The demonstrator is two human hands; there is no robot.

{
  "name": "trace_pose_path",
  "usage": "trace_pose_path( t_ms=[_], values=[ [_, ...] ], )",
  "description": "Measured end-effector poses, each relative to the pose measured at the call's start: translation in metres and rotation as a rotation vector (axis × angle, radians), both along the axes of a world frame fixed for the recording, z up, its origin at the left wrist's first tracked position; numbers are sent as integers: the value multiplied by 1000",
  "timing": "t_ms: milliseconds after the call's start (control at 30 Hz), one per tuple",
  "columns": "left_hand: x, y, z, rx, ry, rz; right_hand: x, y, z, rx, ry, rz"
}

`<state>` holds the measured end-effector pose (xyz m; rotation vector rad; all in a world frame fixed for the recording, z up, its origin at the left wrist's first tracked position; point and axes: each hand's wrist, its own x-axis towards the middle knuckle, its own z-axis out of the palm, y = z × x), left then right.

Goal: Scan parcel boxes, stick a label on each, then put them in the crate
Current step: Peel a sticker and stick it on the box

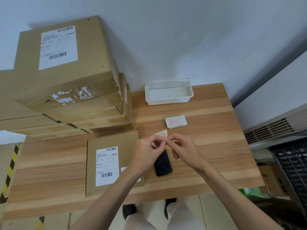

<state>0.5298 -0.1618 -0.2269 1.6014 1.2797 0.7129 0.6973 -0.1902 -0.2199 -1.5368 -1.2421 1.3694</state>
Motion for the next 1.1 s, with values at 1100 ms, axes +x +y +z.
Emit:
trace_pose_path(
  t_ms=[1100],
  values=[
    [-38, 70, -29, -211, -138, 765, 86, 164, -70, -85, -285, -179]
  ],
)
